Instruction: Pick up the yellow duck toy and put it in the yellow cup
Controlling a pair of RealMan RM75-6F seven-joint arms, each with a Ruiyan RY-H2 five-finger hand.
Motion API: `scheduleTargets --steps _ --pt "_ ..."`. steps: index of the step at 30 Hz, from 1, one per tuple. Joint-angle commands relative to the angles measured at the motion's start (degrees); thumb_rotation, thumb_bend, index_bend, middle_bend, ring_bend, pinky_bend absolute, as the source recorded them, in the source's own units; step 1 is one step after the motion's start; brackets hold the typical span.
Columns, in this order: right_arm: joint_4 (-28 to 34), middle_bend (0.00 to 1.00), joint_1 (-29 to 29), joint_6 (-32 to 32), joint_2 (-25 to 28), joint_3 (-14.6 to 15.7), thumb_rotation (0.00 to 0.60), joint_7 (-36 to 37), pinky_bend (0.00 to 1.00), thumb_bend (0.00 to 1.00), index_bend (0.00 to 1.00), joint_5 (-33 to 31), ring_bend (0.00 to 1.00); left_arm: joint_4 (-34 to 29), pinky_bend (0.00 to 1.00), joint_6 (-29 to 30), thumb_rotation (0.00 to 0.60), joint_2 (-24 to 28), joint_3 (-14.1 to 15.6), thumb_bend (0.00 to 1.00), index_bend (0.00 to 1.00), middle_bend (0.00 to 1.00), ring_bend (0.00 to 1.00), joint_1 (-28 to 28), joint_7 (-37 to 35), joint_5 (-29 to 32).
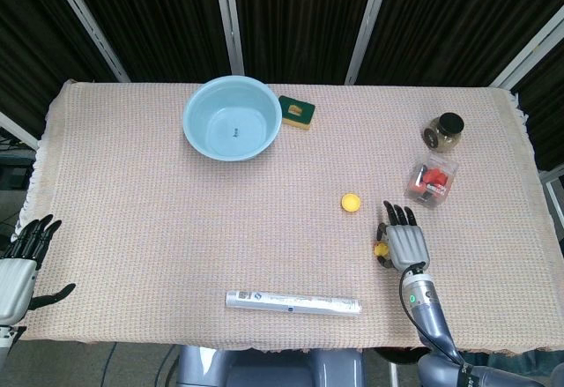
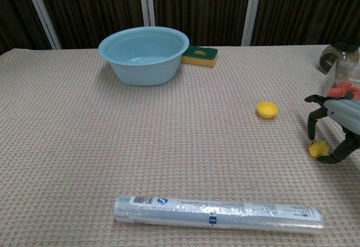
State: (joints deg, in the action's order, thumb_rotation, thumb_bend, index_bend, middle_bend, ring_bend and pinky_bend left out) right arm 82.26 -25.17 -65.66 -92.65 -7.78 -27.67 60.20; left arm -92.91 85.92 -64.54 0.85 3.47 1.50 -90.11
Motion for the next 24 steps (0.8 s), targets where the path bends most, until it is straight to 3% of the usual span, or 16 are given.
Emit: scheduleTargets --steps 1,24 --pt "-0.28 0.0 -0.06 0.17 -0.09 0.0 0.6 0.24 0.0 0.15 0.5 0.1 0.0 0.0 0.22 -0.04 0.6 0.01 0.01 0.0 0.0 0.0 0.0 0.01 -0.02 0.02" --pt "0.09 0.0 -0.35 -0.4 0.11 -0.14 0.6 1.42 0.0 0.17 0.55 2.53 0.0 -0.05 0.22 0.17 0.6 -0.02 -0.01 0.0 0.0 0.0 0.0 -0.04 0.13 -0.04"
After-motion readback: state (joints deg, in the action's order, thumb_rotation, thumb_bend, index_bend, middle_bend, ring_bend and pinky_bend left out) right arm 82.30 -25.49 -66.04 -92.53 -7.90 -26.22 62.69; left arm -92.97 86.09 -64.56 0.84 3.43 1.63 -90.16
